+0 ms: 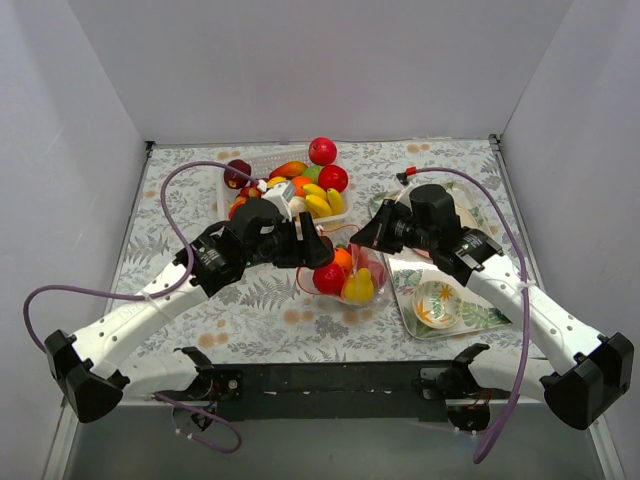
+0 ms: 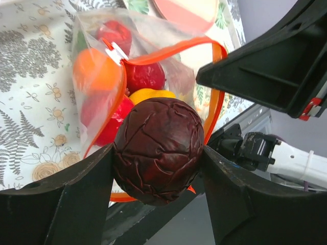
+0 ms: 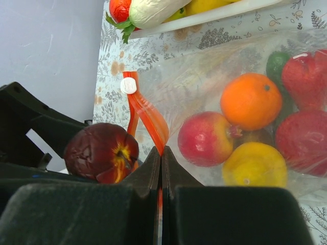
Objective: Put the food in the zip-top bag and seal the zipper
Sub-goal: Place the fake fruit in the zipper food storage bag, then zip the zipper food storage bag at the center of the board.
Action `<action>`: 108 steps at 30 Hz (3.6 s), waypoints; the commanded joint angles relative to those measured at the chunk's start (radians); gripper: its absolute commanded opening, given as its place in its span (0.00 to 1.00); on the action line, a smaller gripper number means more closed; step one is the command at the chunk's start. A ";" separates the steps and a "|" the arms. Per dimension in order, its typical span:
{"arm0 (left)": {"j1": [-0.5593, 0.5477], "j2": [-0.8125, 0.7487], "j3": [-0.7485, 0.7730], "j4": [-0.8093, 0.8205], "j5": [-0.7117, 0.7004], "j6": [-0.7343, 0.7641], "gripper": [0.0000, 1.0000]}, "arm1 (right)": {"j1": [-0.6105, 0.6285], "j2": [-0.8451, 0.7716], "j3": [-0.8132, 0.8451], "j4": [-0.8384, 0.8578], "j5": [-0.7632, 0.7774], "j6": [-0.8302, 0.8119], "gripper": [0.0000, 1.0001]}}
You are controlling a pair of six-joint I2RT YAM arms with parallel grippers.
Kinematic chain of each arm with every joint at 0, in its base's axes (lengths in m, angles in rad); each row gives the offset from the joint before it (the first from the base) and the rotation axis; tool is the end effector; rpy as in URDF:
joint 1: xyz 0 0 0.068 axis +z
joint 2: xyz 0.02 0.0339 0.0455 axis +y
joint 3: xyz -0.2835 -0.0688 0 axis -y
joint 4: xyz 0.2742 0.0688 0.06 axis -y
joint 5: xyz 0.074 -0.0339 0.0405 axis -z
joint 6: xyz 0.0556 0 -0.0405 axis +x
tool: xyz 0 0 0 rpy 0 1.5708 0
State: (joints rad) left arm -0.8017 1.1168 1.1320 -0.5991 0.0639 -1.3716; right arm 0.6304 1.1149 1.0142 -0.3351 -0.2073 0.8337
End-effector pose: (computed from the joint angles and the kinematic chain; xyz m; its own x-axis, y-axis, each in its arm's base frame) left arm 0.1901 -0.2015 0.3611 -0.8151 -0.5644 -0.1306 -0.2266 0.5181 -0.8248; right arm 0.2279 0.1804 0.3460 -0.7679 0.3366 -0.5450 -0.2365 0.6416 0.7296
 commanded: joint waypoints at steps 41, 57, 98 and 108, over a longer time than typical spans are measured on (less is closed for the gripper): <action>-0.040 0.218 0.124 -0.042 -0.355 -0.221 0.55 | 0.107 -0.035 0.046 0.011 0.003 0.008 0.01; 0.102 0.161 -0.018 -0.019 -0.081 -0.449 0.47 | 0.127 -0.040 0.063 0.002 0.014 0.002 0.01; 0.159 -0.021 -0.113 -0.090 -0.176 -0.865 0.00 | 0.155 -0.020 0.080 -0.143 0.040 -0.139 0.14; 0.159 -0.023 -0.114 -0.102 -0.269 -0.948 0.00 | 0.221 -0.055 0.106 -0.240 0.126 -0.324 0.49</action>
State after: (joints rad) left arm -0.6491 1.1103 0.9886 -0.6849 -0.1310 -1.9976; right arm 0.8074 1.0992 1.0744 -0.5335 -0.1379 0.6334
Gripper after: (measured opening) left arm 0.009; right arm 0.464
